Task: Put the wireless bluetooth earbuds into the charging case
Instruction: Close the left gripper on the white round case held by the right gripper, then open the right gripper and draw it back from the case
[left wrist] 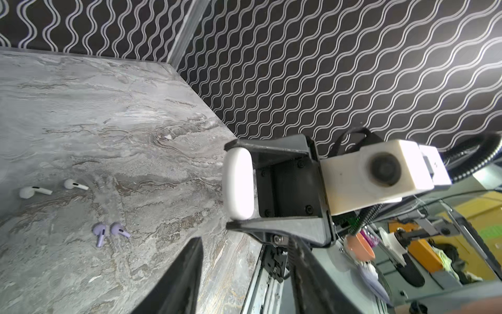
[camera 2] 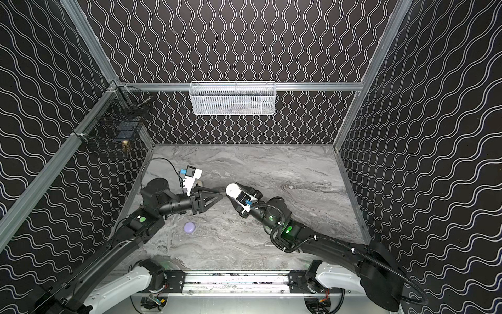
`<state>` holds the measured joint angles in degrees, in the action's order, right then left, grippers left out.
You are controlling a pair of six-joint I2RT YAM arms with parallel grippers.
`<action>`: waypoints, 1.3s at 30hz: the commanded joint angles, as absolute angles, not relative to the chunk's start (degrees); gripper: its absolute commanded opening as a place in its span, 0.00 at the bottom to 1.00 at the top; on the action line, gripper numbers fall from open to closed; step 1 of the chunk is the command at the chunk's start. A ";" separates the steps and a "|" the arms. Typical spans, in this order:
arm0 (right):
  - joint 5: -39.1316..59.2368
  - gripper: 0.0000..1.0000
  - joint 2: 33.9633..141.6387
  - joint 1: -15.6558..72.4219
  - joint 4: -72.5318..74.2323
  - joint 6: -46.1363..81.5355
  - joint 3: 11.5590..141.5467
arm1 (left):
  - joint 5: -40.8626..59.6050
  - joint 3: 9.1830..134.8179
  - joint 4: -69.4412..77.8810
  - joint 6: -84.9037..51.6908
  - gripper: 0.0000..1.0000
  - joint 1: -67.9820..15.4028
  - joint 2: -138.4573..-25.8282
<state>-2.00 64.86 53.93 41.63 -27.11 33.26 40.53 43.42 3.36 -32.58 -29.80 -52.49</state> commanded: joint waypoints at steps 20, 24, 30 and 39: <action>3.15 0.28 64.04 54.84 41.79 -30.05 34.45 | 38.98 48.77 -2.23 -28.30 0.44 -33.47 -55.34; 3.51 0.28 64.64 54.93 42.19 -30.45 34.97 | 39.28 49.28 -1.84 -28.47 0.41 -34.08 -56.56; 2.89 0.27 65.49 54.93 43.04 -31.44 35.42 | 38.63 49.57 -2.16 -27.91 0.33 -35.06 -57.65; 3.49 0.29 65.75 54.94 43.53 -31.90 35.55 | 39.78 49.13 0.37 -28.40 0.08 -35.22 -59.58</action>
